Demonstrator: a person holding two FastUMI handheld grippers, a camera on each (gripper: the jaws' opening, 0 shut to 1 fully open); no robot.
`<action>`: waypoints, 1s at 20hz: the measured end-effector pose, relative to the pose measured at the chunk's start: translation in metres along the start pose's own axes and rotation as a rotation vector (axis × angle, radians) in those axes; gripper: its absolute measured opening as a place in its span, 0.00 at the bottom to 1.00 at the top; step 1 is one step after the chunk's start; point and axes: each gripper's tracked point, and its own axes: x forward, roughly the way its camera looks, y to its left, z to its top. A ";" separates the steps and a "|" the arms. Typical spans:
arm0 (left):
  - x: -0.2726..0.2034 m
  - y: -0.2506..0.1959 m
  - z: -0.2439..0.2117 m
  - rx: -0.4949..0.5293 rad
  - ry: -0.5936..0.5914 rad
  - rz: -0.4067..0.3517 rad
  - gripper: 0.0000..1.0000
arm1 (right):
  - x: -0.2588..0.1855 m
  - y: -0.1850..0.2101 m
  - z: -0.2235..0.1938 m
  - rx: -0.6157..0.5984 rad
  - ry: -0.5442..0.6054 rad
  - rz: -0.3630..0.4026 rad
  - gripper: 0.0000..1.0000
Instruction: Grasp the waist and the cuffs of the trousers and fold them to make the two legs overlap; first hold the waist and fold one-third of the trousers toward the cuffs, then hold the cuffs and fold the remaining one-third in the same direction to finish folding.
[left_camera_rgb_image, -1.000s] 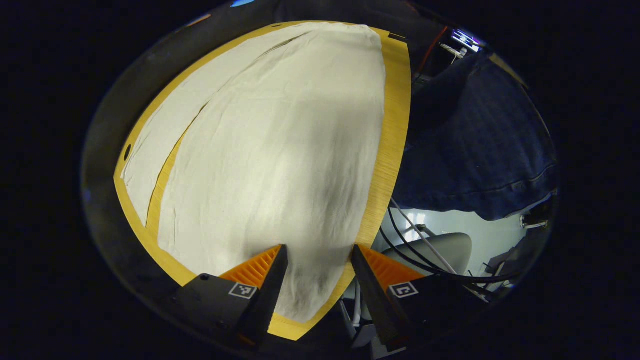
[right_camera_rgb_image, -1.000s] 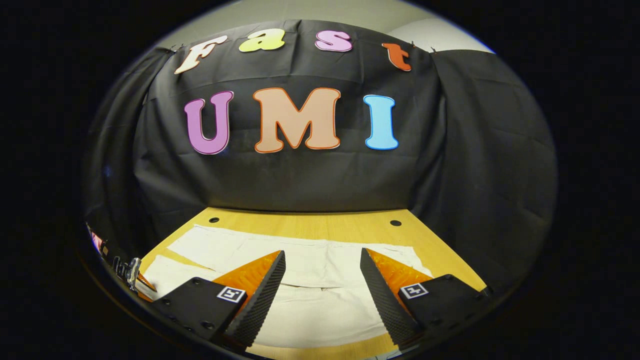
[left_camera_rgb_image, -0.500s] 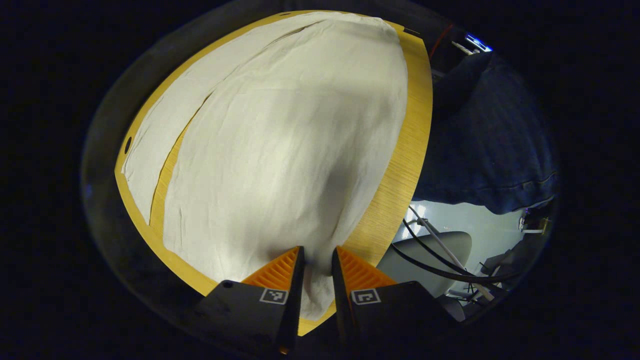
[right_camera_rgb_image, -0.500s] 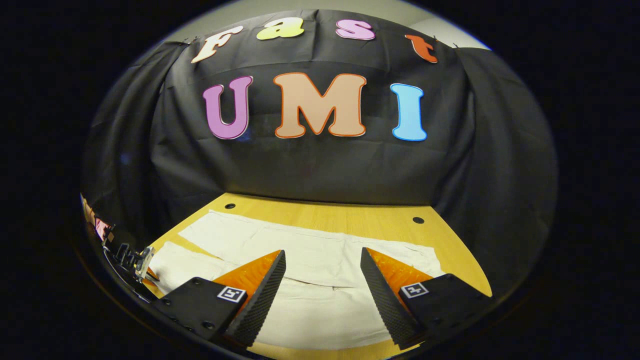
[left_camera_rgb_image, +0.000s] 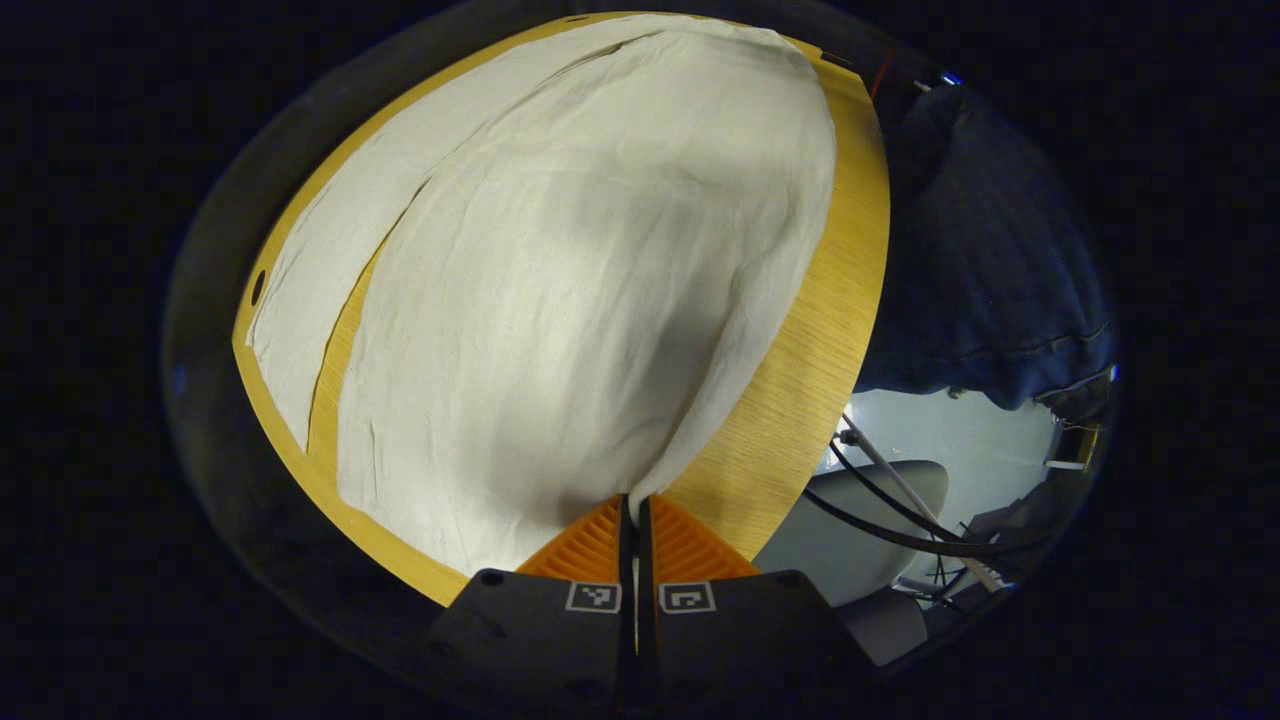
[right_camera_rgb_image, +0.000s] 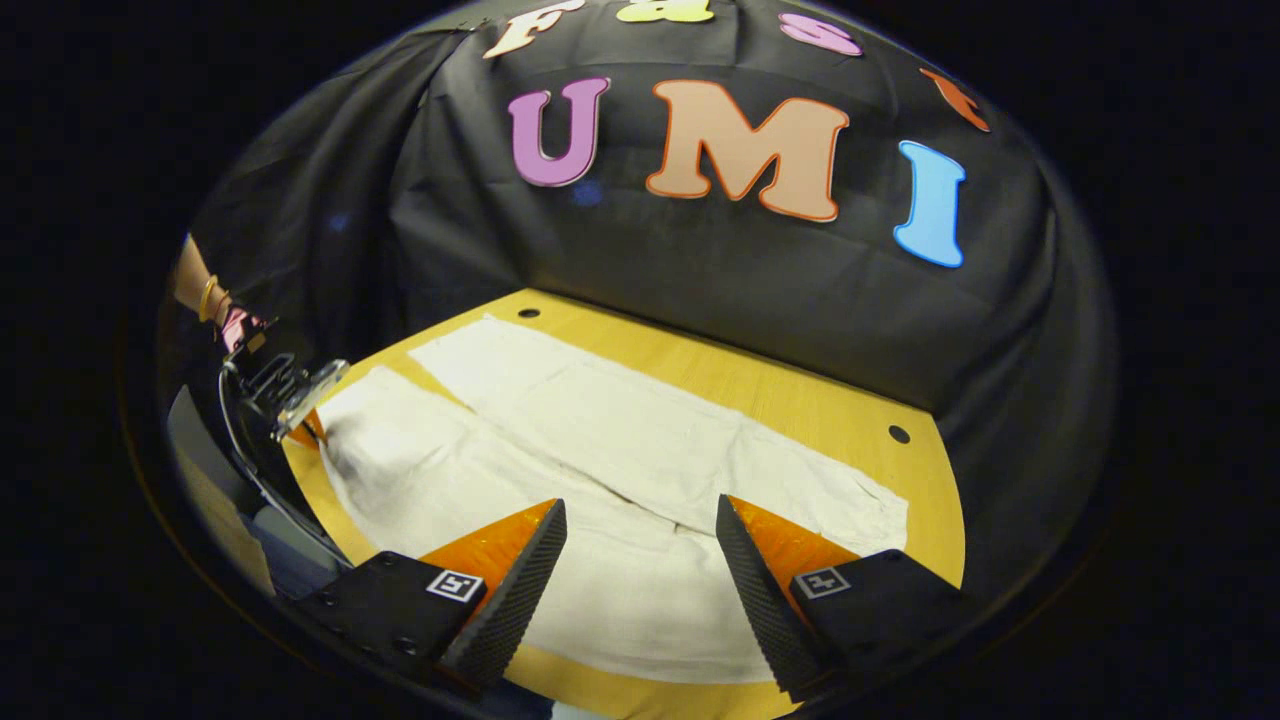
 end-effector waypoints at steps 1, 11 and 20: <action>-0.001 0.000 -0.001 -0.008 0.003 -0.002 0.00 | -0.002 -0.005 -0.013 -0.015 0.031 0.015 0.96; -0.001 0.000 0.001 -0.049 0.030 0.012 0.00 | -0.027 -0.085 -0.156 -0.403 0.428 0.160 0.98; 0.000 0.002 -0.001 -0.063 0.059 0.014 0.00 | -0.032 -0.113 -0.230 -0.509 0.686 0.305 0.97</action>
